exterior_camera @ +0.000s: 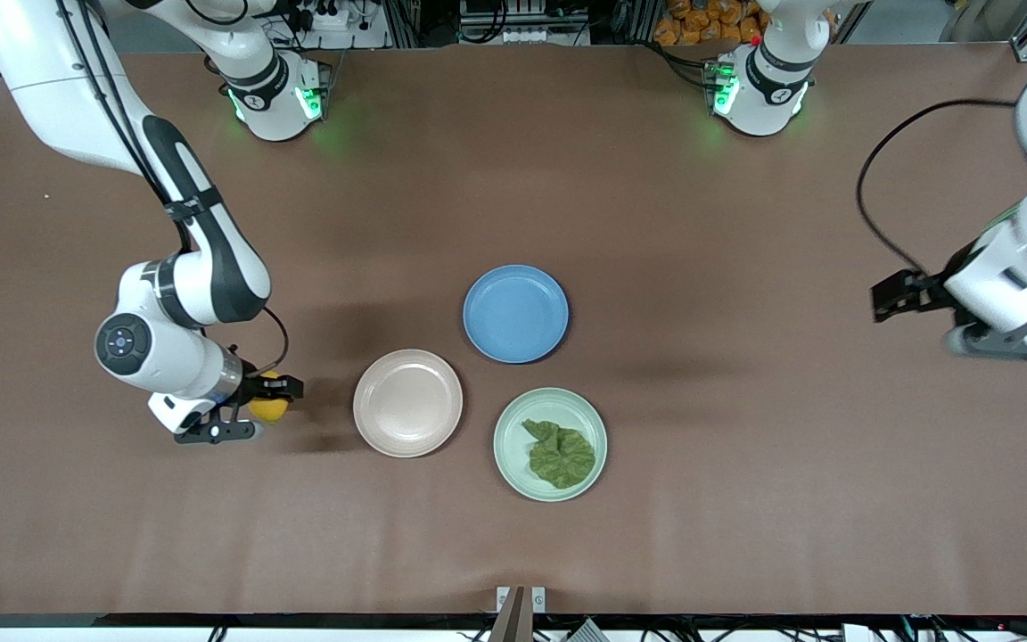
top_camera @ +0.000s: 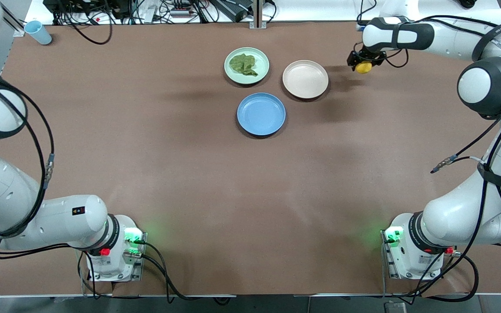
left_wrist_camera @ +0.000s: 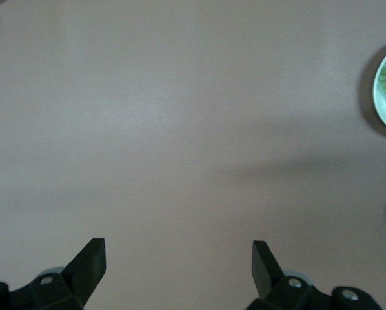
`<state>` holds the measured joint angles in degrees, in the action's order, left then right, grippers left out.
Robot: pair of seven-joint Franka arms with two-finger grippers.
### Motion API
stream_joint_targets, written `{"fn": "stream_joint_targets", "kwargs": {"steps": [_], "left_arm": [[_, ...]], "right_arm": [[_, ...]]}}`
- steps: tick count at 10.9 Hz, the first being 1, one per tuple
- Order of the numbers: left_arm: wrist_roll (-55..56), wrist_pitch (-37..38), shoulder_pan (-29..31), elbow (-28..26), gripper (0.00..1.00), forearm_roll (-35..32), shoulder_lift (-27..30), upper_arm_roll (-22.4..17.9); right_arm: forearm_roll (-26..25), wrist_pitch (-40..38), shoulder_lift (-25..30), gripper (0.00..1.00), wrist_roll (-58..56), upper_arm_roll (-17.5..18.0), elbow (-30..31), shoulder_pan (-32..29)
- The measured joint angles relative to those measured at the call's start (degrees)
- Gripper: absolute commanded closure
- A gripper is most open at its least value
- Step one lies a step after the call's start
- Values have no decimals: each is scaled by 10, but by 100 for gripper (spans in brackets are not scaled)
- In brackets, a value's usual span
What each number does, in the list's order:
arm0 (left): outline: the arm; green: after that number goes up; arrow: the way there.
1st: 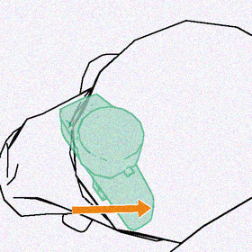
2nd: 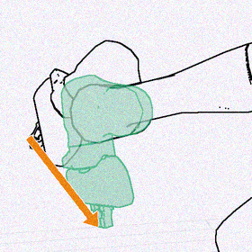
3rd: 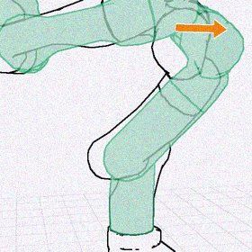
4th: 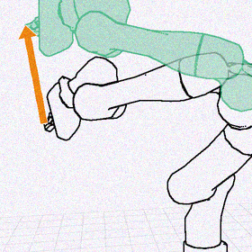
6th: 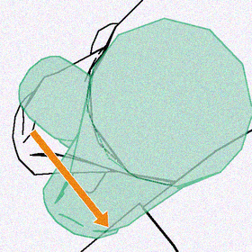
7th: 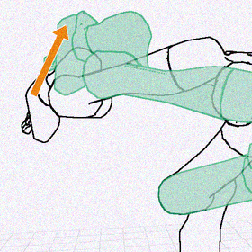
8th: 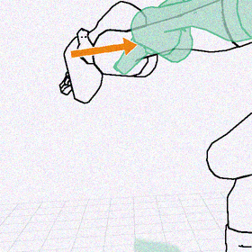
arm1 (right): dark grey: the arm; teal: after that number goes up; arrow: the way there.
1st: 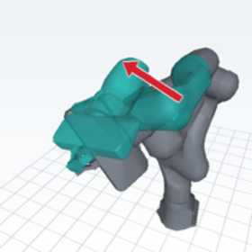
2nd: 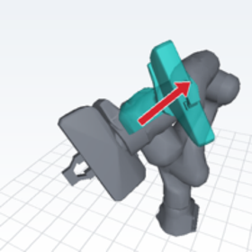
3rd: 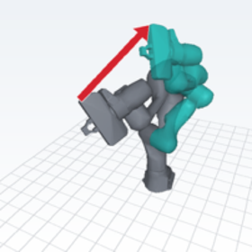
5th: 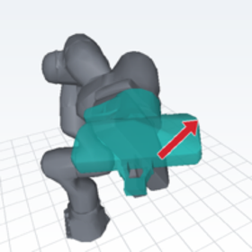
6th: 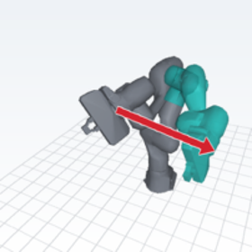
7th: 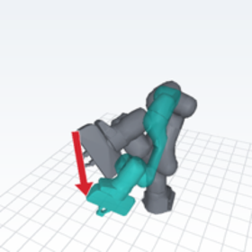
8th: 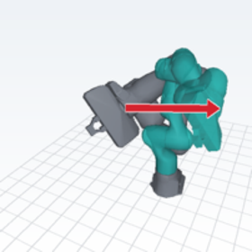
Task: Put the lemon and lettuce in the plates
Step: 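Lift the lemon with the right gripper while the left gripper withdraws, then move the lemon onto the beige plate and open the right gripper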
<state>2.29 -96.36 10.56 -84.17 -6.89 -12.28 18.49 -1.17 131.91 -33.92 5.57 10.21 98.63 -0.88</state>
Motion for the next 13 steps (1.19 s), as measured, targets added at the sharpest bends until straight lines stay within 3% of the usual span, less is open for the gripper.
{"fn": "stream_joint_targets", "kwargs": {"steps": [6, 11, 13], "left_arm": [[0, 30, 36, -4, 0, 0, 41, -1], [0, 30, 38, -4, 0, 0, 48, 0], [0, 33, 13, -7, 0, 0, 56, -26]], "right_arm": [[0, -2, -32, 59, 103, 16, -55, 39], [-1, 1, -57, 59, 116, 19, -80, 78], [-1, 1, -68, 58, 116, 19, -97, 92]]}}
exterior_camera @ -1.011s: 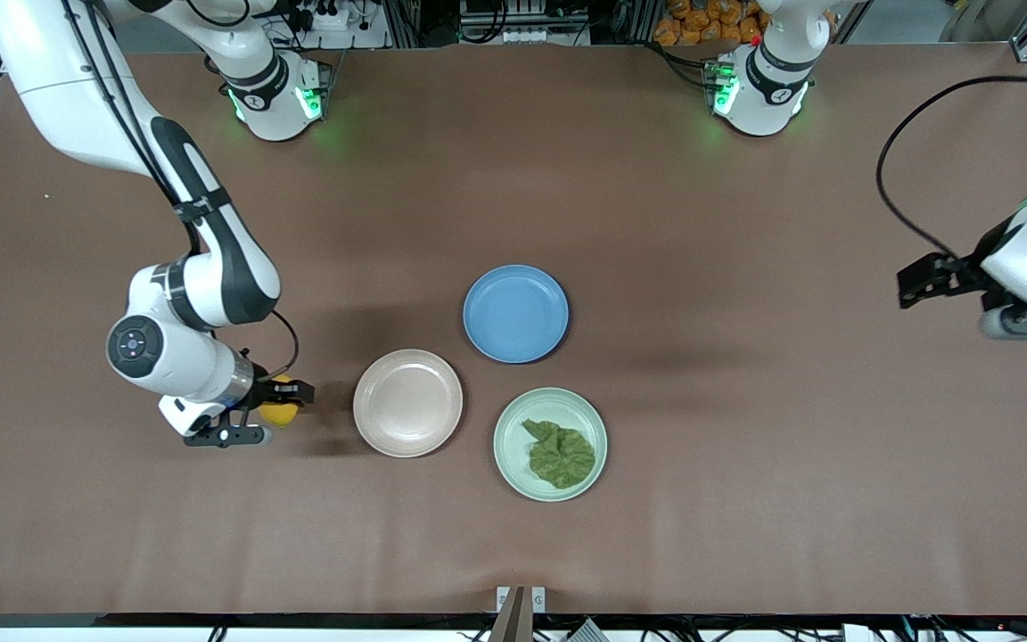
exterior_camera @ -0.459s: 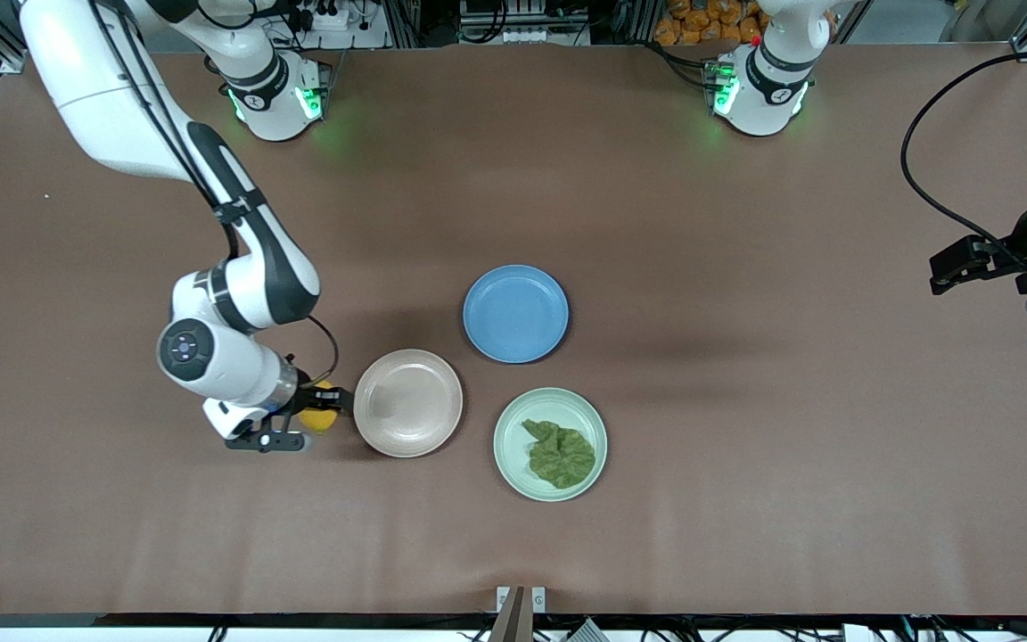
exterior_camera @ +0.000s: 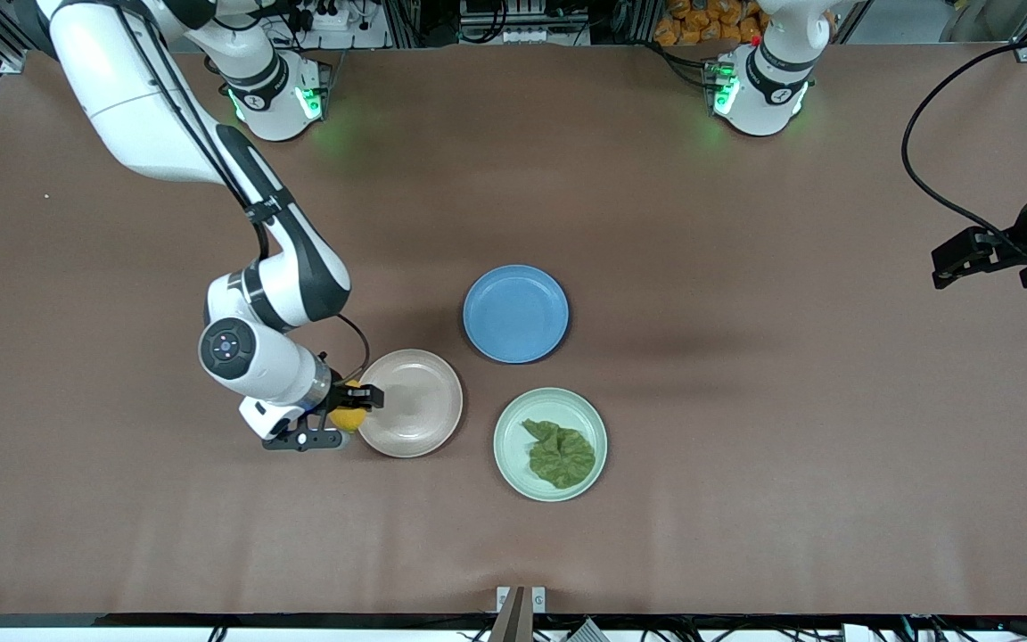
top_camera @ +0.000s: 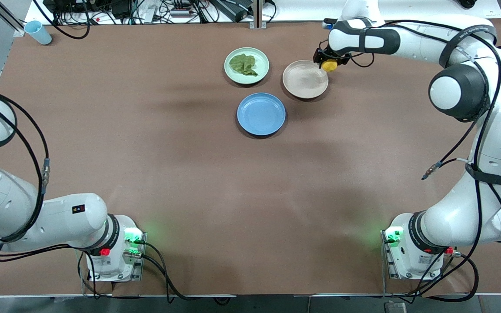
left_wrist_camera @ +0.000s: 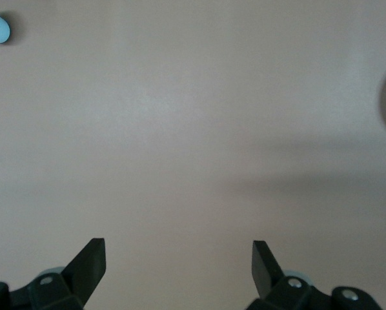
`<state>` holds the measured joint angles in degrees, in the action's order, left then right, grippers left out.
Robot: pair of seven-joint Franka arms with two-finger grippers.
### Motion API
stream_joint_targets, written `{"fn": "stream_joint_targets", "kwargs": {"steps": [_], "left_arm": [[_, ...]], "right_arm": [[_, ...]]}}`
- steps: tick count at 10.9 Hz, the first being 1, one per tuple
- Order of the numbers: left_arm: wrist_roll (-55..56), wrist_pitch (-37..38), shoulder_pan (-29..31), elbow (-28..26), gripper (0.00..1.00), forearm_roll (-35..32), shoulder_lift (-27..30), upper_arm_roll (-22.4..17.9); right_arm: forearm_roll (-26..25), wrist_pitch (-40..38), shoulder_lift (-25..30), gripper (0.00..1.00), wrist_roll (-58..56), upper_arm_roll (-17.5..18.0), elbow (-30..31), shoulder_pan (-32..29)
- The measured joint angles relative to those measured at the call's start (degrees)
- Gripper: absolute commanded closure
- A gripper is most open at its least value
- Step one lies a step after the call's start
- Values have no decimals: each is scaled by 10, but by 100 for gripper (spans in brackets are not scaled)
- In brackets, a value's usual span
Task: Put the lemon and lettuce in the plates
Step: 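Move the lemon onto the beige plate and open the right gripper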
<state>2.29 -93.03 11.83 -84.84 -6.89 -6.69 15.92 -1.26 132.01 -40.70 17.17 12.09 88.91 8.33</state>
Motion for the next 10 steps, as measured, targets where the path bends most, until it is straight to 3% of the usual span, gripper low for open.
{"fn": "stream_joint_targets", "kwargs": {"steps": [2, 6, 10], "left_arm": [[0, 10, -52, -1, 0, 0, 7, -54], [0, 13, -68, -1, 0, 27, 31, -66], [-6, 13, -68, -1, 0, 65, 39, -78]], "right_arm": [[0, 1, -14, 58, 0, 0, -14, 9], [-1, 41, -44, 52, 0, 0, -19, 19], [-10, 43, -51, 29, 0, 0, -22, 24]]}}
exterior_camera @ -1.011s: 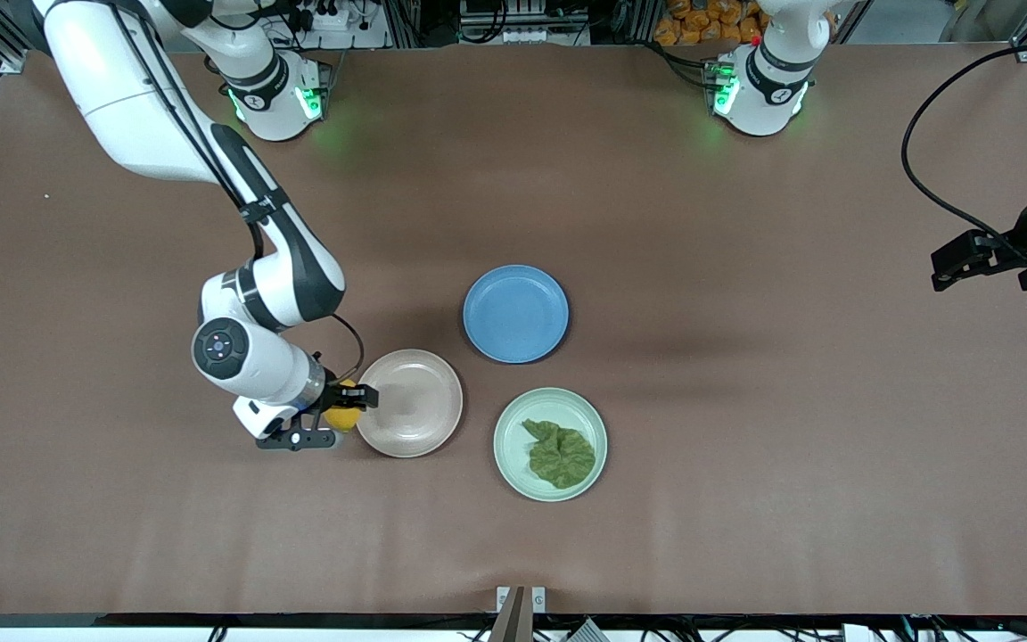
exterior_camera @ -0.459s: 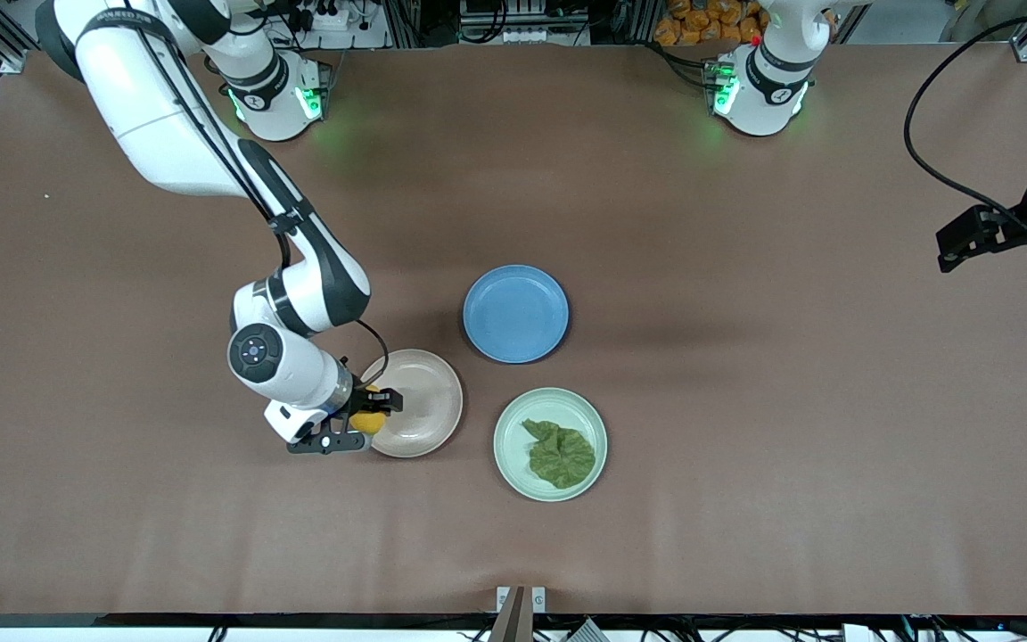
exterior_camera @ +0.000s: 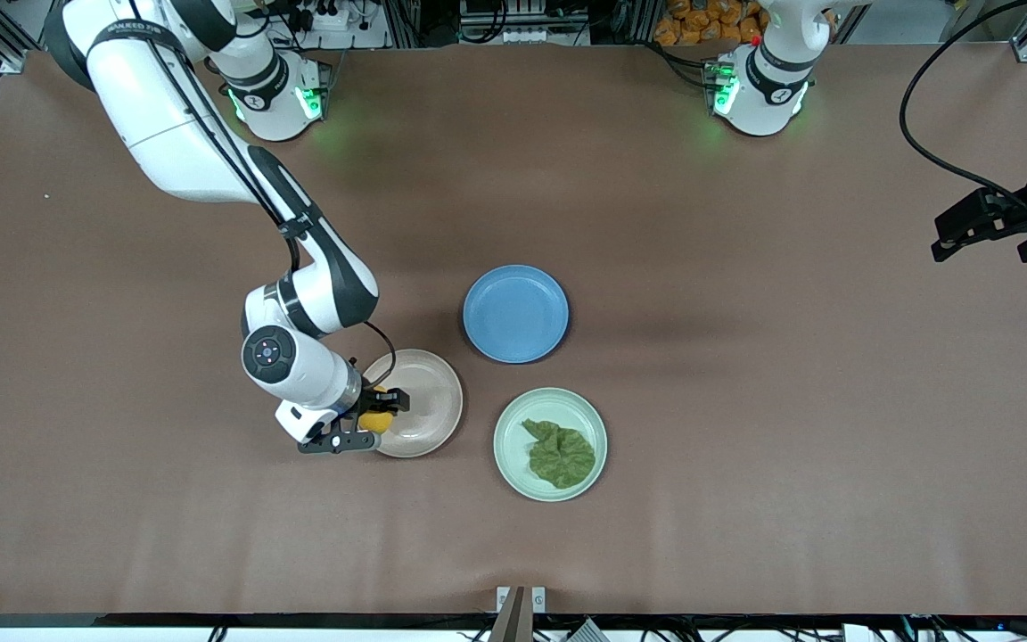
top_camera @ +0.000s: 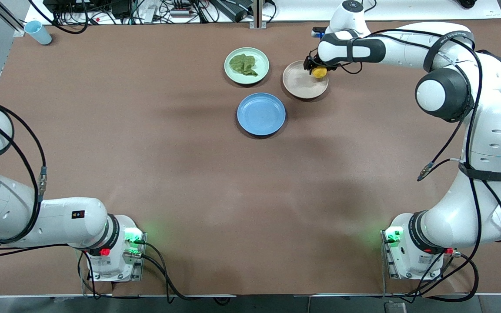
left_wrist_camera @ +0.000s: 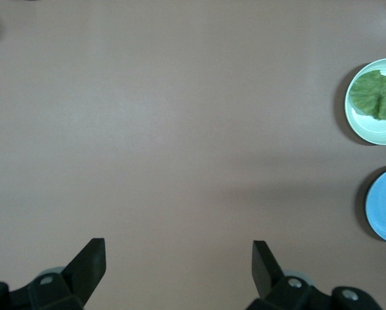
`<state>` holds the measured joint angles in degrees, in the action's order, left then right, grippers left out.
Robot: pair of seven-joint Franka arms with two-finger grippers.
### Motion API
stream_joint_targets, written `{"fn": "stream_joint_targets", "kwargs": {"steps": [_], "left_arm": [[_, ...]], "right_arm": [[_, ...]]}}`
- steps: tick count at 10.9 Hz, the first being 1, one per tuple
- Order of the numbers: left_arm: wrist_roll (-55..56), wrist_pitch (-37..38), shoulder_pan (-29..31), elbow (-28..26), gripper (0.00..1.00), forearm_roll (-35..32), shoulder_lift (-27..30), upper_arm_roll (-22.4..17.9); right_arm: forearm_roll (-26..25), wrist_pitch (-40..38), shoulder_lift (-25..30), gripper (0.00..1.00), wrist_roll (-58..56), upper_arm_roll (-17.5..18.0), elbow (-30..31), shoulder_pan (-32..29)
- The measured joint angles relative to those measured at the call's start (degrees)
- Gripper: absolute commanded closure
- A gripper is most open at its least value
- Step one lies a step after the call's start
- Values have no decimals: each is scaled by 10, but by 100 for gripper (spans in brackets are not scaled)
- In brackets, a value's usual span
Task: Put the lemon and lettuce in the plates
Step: 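Move the lemon onto the beige plate and open the right gripper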
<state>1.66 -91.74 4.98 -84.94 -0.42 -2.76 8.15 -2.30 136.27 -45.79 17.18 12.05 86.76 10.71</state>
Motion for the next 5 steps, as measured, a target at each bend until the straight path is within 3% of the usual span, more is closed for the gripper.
{"fn": "stream_joint_targets", "kwargs": {"steps": [3, 5], "left_arm": [[0, 0, 0, -1, 0, 3, 1, -1], [0, 0, -1, -6, 0, 3, 1, -1]], "right_arm": [[-5, 0, -2, 0, 0, -3, 0, -1], [-11, 0, -3, 0, 0, -4, 0, -4]]}}
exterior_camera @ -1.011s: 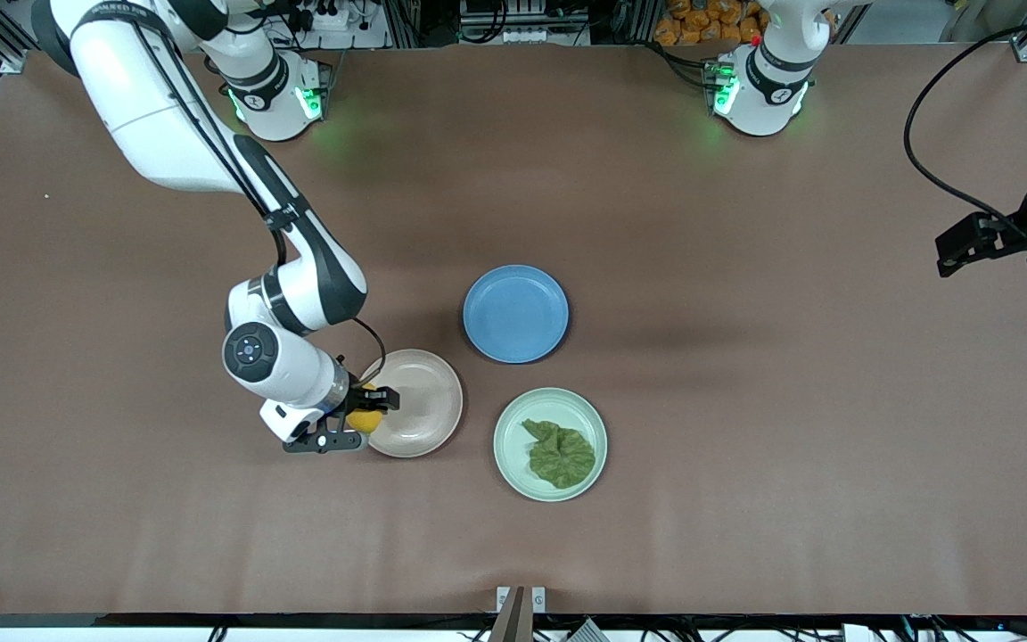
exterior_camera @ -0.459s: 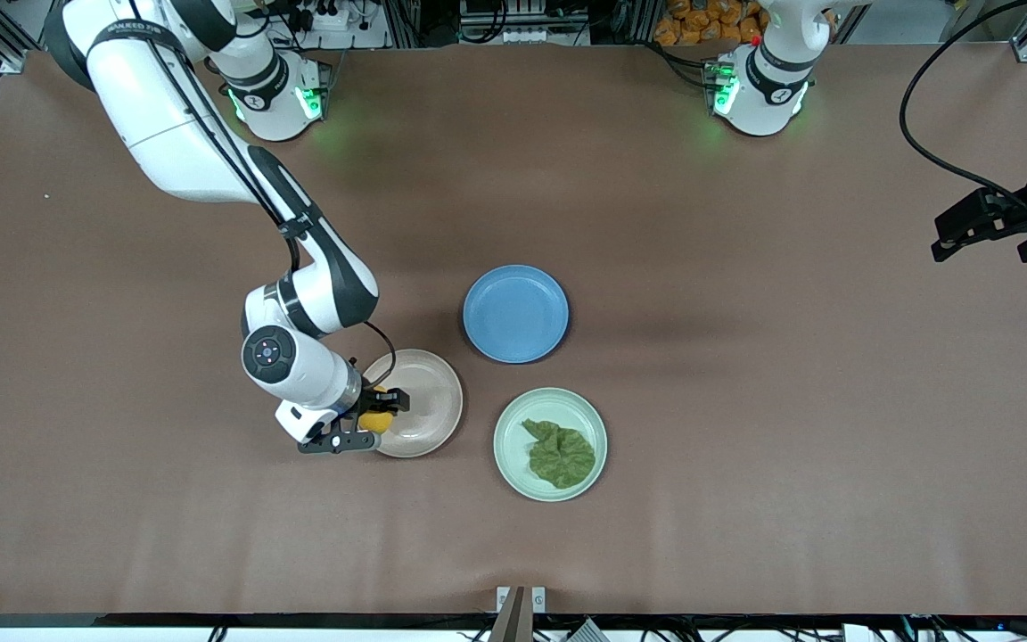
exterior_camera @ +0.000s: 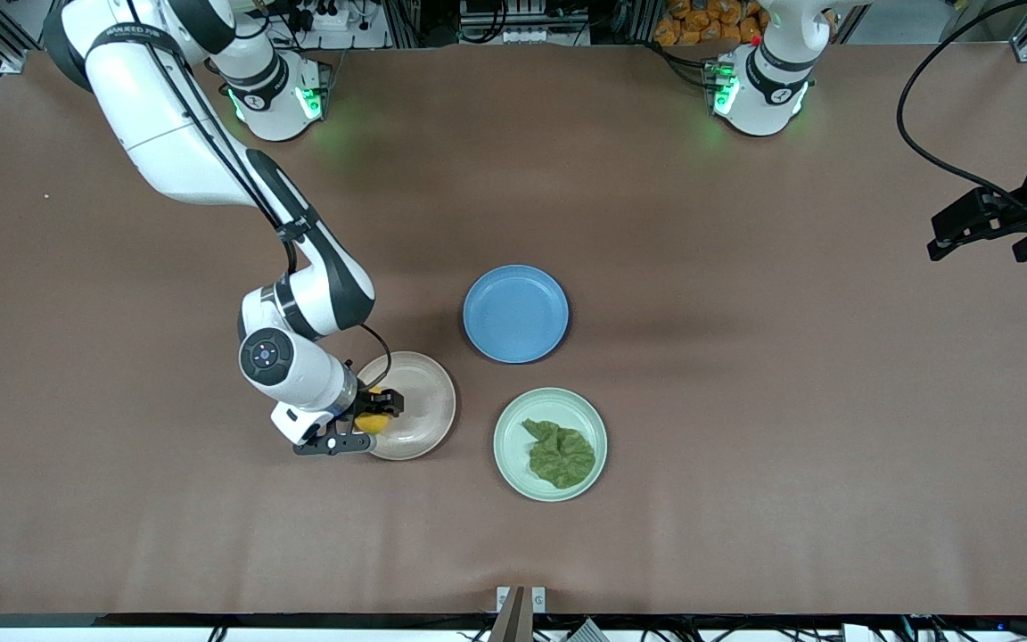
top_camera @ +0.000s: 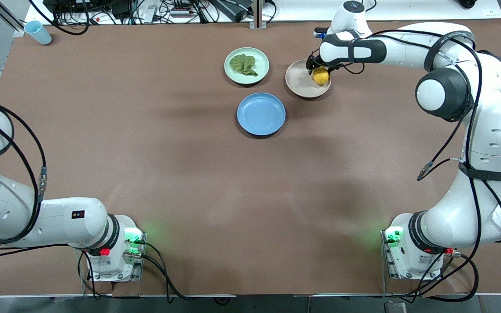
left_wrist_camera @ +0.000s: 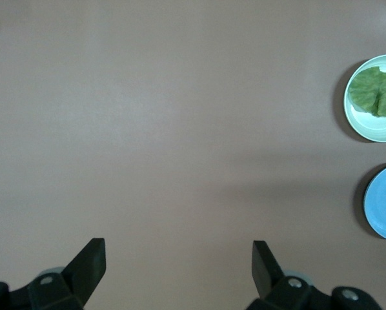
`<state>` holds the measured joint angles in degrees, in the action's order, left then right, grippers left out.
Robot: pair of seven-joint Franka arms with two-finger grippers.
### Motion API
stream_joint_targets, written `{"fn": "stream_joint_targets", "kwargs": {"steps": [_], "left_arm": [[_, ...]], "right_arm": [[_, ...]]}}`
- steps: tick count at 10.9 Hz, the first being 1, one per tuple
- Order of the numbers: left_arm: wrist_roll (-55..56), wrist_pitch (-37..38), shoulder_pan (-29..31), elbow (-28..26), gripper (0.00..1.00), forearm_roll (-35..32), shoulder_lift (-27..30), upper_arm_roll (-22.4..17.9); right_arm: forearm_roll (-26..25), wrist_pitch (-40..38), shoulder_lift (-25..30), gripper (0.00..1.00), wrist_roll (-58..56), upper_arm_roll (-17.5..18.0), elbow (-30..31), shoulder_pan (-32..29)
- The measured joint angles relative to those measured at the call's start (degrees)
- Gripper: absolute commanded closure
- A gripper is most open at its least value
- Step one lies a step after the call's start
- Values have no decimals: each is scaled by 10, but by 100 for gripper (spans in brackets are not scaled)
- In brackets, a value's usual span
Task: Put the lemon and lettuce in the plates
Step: 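Move the lemon onto the beige plate and open the right gripper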
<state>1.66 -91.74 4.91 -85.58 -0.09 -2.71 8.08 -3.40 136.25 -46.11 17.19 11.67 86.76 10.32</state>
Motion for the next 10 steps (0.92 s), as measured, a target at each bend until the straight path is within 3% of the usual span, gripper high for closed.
{"fn": "stream_joint_targets", "kwargs": {"steps": [6, 10], "left_arm": [[0, 0, -4, -4, 0, 0, -1, 0], [-2, 0, -5, -7, 0, -12, -1, 8]], "right_arm": [[-1, -10, 0, 0, 14, 0, -10, -5], [-1, -176, 1, 0, 17, 9, -88, -25]]}}
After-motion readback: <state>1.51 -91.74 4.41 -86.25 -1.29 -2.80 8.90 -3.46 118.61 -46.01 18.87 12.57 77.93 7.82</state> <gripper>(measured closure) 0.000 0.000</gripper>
